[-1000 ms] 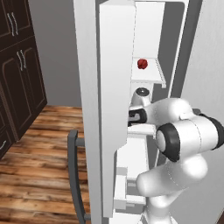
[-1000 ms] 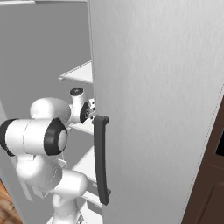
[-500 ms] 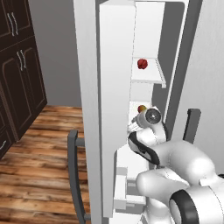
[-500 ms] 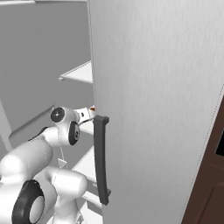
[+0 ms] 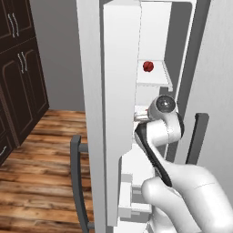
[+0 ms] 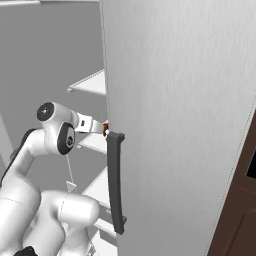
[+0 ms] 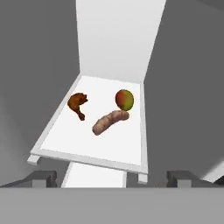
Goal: Take the potato and bell pepper from the highest rack and move them to the second highest rack where the mango and chicken drumstick are located, to maximize freezer space. Close the freezer door after rearranging.
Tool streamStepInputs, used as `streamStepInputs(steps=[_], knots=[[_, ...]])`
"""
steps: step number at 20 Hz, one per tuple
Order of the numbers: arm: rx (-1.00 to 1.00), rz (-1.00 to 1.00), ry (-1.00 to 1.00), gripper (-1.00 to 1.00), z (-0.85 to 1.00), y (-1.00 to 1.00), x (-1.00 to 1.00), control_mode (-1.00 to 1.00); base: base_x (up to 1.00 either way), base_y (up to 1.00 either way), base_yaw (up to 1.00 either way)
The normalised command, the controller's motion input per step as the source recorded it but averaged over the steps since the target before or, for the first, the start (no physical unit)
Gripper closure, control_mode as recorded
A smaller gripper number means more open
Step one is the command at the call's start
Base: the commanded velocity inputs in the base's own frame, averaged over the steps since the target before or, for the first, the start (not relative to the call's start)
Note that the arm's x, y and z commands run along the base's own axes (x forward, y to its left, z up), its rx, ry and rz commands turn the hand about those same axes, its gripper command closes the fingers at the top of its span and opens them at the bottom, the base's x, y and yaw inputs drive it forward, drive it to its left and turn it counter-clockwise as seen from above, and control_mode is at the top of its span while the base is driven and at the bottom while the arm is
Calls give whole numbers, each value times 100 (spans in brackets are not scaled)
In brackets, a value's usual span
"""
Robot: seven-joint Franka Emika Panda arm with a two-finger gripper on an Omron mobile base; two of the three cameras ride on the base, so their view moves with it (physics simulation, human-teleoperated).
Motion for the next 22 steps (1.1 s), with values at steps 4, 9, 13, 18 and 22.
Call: streamStepInputs(steps=[4,9,13,18,22], knots=[[28,-24,3,-100,99,2,-50,-100,0,0,0],[13,-23,0,-100,93,0,-19,-100,0,0,0],[5,-18,0,-100,58,3,0,-100,0,0,0],[6,-4,0,-100,18,2,30,-100,0,0,0],[1,0,0,-100,4,0,47,-100,0,0,0]])
